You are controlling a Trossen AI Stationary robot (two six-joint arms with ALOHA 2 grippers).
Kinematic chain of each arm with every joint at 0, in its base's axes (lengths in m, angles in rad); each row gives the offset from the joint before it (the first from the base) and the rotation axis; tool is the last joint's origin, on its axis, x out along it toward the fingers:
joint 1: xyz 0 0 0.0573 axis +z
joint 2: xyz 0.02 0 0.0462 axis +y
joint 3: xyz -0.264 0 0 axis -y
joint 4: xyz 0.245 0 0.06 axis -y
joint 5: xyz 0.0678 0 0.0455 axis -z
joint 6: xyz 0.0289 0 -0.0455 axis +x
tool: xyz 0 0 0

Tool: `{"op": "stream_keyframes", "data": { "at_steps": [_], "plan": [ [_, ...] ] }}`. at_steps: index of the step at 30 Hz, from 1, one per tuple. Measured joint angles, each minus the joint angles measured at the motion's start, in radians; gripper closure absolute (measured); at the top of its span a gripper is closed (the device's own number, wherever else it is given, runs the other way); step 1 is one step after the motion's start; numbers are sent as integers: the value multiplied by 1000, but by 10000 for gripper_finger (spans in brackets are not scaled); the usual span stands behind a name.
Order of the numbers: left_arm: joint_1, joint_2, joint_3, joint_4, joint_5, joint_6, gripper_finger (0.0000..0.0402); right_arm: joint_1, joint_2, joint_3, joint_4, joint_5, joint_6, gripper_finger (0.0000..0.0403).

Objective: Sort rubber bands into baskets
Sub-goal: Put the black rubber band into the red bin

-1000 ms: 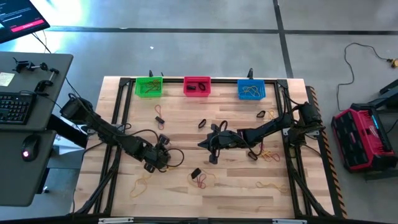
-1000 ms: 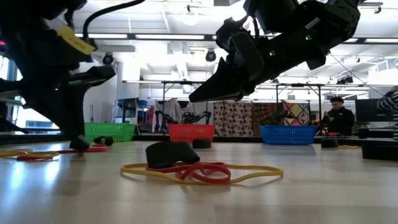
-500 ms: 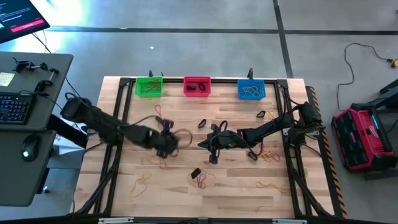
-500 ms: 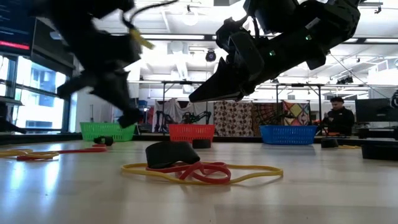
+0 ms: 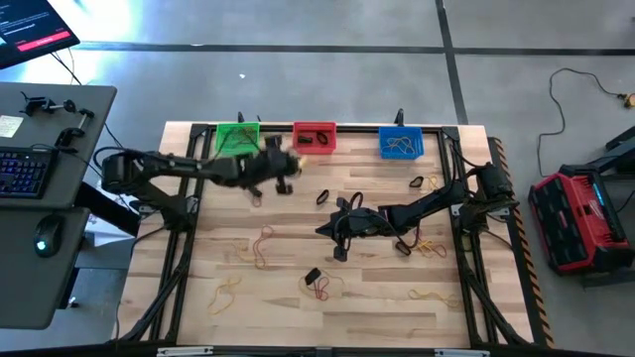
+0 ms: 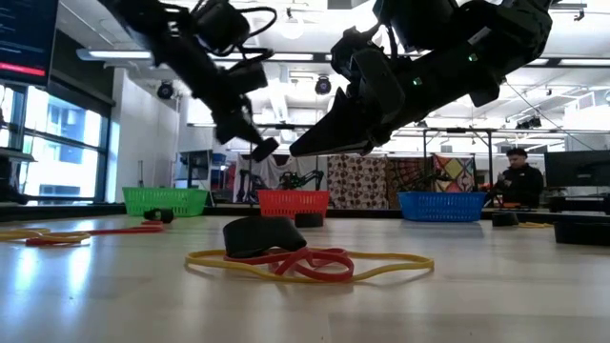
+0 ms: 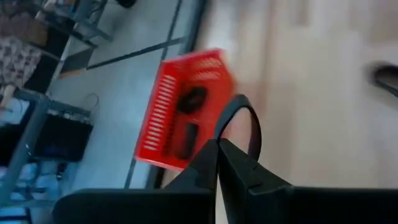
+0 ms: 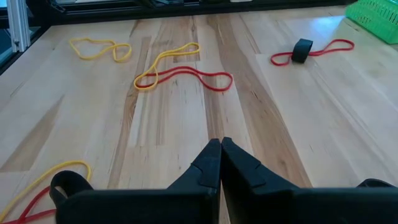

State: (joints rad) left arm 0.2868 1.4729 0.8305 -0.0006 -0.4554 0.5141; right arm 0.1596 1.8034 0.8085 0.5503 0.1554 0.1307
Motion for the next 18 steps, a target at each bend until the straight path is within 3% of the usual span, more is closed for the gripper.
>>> {"op": "stream_keyframes", "data": {
  "at_steps": [9,18],
  "plan": [
    [222,129,262,-127,175,46,401,0,0,0,-1,0,0,402],
    [278,347,432,-225,271,86,401,0,0,0,-3,0,0,402]
  ]
}}
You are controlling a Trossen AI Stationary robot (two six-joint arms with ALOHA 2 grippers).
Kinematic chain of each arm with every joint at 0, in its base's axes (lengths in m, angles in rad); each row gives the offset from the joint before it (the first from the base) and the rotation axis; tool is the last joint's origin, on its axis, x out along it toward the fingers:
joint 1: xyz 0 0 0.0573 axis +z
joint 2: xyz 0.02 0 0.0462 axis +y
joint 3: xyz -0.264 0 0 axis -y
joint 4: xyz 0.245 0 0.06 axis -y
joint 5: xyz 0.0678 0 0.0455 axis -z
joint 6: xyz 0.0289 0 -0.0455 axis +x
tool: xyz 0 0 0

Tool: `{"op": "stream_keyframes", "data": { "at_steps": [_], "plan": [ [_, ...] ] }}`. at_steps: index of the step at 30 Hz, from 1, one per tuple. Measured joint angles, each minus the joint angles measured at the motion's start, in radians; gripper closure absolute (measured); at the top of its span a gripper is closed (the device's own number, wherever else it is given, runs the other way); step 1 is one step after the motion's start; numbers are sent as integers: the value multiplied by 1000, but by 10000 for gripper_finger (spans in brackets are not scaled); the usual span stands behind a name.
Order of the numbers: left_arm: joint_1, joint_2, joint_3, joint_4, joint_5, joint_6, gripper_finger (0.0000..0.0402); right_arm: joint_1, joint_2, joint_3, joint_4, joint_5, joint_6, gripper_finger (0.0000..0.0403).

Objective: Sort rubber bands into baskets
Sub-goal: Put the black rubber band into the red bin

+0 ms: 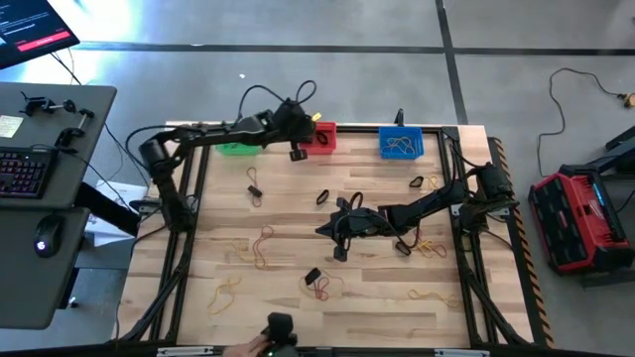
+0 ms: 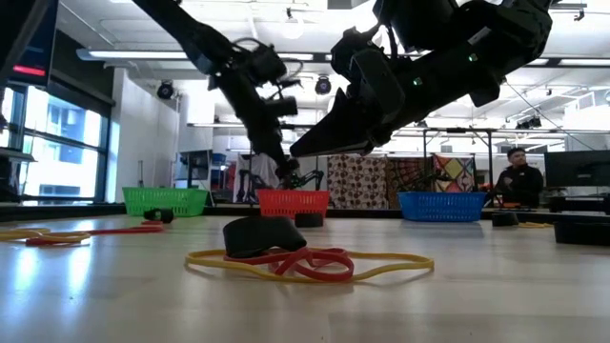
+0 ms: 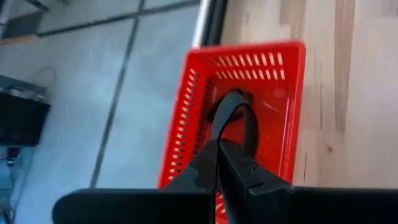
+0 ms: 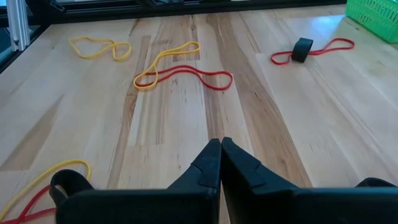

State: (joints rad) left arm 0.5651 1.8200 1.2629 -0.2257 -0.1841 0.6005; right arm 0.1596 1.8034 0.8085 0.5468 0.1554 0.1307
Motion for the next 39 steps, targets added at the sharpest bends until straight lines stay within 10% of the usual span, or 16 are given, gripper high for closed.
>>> {"op": "stream_keyframes", "data": {
  "at_steps": [39],
  "plan": [
    [106,200,153,-89,124,47,401,-1,0,0,-4,0,0,402]
  ]
}}
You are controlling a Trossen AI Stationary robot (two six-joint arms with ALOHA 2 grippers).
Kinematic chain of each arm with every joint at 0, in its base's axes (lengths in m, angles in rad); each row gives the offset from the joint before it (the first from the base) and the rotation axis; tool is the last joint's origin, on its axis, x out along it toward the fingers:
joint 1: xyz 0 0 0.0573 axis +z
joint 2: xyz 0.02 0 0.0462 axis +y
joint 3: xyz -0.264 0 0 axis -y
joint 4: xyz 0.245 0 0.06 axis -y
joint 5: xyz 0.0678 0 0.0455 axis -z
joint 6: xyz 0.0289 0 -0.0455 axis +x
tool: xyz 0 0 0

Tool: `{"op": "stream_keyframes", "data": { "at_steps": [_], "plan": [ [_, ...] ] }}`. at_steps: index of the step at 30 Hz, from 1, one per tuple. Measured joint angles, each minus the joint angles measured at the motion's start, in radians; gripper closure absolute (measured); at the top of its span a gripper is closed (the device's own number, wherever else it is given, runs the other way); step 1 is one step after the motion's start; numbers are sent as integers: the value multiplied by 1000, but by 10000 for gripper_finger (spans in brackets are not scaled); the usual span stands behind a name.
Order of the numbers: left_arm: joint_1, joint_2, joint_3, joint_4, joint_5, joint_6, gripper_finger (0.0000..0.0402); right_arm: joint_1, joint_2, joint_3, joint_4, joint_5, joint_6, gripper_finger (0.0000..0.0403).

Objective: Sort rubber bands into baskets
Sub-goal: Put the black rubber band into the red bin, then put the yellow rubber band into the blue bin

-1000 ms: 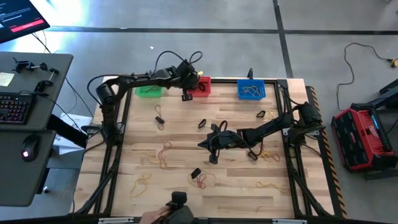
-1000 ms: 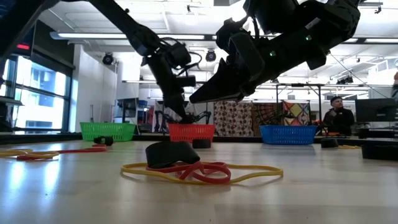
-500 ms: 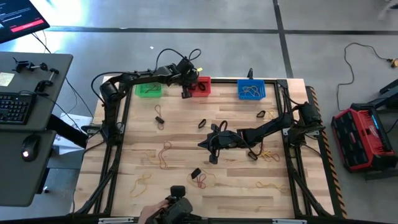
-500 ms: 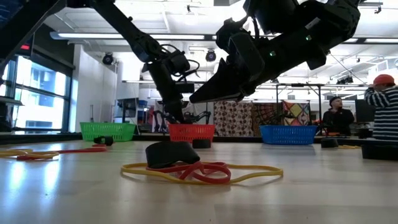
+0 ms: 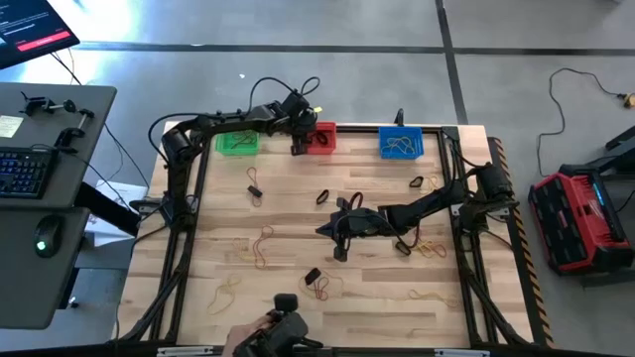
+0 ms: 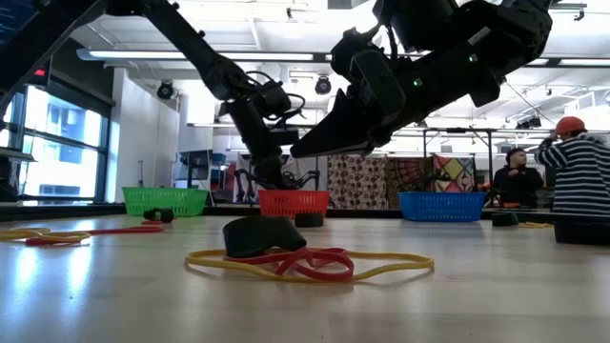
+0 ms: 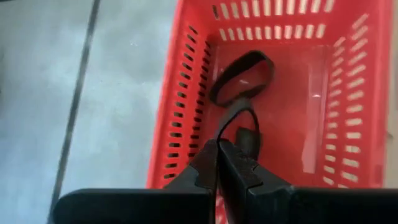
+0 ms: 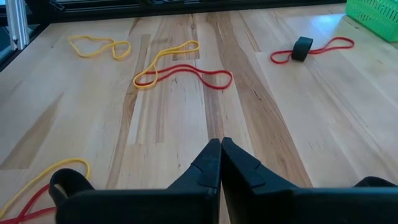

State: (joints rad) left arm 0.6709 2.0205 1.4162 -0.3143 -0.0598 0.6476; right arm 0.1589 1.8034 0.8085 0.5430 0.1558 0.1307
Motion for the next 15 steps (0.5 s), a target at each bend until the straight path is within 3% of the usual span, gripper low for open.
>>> {"op": "stream_keyframes", "data": {
  "at_steps": [6,15],
  "plan": [
    [-1,-11,0,-12,-27,-4,389,-2,0,0,0,4,-2,402],
    [-33,-33,0,-34,-62,-7,328,-2,0,0,0,5,-8,402]
  ]
}}
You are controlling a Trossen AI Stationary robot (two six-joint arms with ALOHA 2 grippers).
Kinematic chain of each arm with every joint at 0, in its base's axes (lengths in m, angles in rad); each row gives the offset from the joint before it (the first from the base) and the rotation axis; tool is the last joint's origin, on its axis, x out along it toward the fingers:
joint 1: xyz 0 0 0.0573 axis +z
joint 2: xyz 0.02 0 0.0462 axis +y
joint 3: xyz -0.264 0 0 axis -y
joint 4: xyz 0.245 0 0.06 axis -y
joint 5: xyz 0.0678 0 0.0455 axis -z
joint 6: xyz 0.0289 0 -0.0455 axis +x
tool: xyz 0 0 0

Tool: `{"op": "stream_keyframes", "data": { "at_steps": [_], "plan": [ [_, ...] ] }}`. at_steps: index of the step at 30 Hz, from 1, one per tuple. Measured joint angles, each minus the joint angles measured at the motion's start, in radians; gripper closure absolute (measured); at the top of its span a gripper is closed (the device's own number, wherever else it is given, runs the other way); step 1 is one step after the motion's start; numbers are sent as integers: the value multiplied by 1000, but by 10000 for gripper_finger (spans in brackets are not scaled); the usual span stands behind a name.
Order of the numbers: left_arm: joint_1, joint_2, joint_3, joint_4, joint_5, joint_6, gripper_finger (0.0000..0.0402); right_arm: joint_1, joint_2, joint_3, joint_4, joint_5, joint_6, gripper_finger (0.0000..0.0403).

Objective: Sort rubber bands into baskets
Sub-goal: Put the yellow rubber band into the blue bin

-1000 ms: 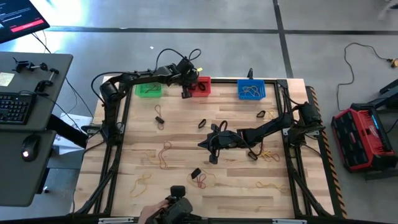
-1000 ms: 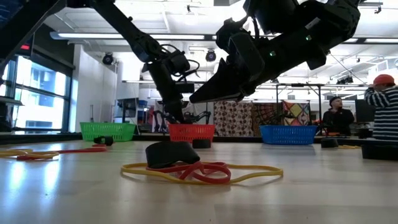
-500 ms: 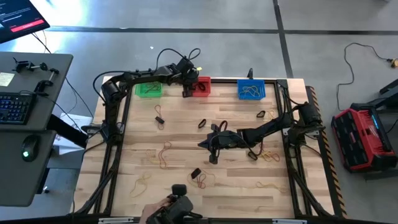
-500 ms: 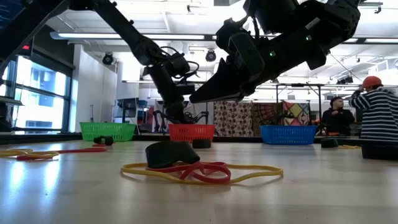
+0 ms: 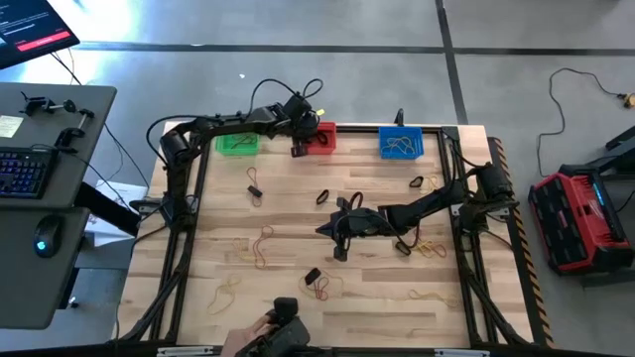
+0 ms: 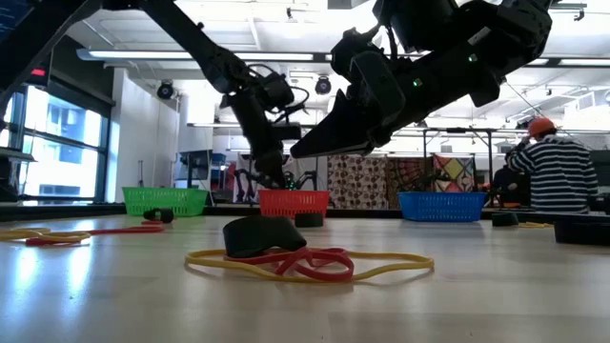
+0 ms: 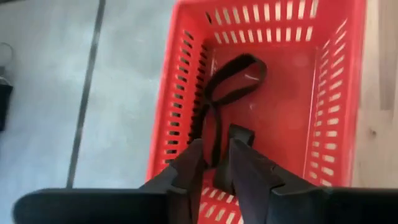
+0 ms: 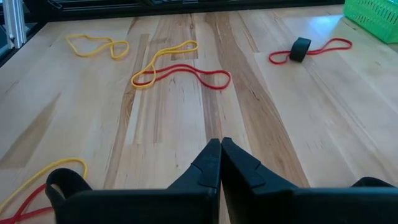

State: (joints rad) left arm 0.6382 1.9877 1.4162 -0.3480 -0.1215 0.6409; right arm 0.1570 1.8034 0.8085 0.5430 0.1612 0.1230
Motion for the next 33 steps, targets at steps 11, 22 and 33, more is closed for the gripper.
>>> {"op": "stream_keyframes", "data": {
  "at_steps": [11,22,33],
  "plan": [
    [-24,-172,-24,4,27,-102,339,0,0,0,0,3,0,402],
    [-73,-376,-397,454,41,-197,398,1,0,0,-2,98,8,402],
    [-226,-579,-710,695,40,-344,401,0,0,0,0,98,-18,402]
  ]
}}
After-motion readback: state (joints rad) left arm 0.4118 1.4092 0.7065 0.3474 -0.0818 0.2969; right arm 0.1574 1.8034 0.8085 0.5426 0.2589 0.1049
